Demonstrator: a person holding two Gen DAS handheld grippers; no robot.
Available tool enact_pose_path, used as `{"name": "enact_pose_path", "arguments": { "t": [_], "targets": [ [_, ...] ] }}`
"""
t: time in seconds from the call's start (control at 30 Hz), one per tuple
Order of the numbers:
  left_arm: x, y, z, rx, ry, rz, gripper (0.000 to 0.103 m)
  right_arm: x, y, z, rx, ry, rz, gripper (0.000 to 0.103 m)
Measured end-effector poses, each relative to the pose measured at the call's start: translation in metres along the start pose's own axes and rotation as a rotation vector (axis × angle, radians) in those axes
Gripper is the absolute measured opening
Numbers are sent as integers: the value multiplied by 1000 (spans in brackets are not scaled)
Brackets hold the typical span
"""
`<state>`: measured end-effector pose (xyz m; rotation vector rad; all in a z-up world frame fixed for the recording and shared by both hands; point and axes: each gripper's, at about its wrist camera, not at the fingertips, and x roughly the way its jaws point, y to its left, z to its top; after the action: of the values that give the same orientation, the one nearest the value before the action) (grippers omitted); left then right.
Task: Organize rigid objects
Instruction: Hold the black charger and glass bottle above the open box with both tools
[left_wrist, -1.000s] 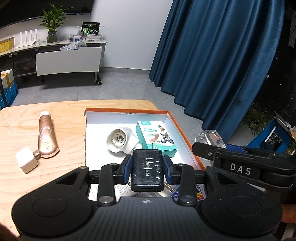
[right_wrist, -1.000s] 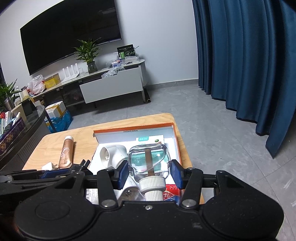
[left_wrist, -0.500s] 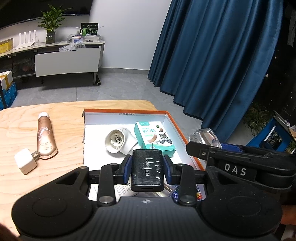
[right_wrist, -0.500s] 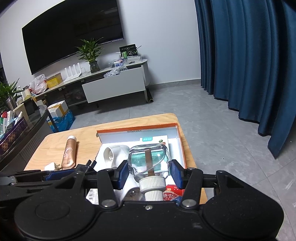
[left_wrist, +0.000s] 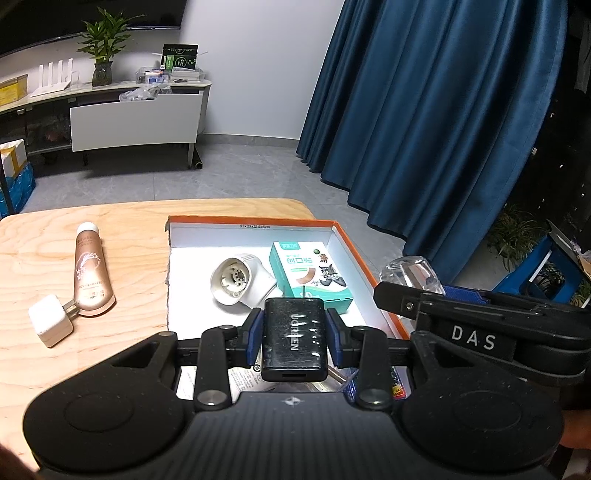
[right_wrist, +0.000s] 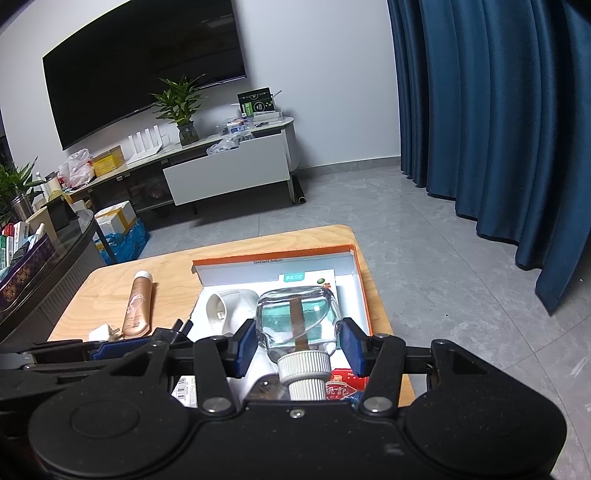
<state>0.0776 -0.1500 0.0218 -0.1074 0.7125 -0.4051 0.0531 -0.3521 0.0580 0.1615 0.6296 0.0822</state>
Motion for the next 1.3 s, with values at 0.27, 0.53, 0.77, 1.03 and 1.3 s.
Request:
{"name": "enact_pose_path", "arguments": {
  "t": [0.27, 0.53, 0.77, 1.03, 1.3],
  "targets": [
    [2, -1, 0, 3, 1, -5, 36, 1, -2, 1, 7, -2, -1, 59],
    [4, -2, 0, 4, 4, -9, 36, 2, -4, 1, 10, -4, -3, 59],
    [4, -1, -1, 3, 10, -20, 36, 2, -5, 1, 19, -4, -11, 59],
    [0, -15, -14, 45, 45, -90, 36, 0, -9, -1, 29, -5, -18, 59],
    [4, -31, -30, 96, 89, -151, 36, 0, -9, -2, 28, 7, -10, 59]
  ]
}}
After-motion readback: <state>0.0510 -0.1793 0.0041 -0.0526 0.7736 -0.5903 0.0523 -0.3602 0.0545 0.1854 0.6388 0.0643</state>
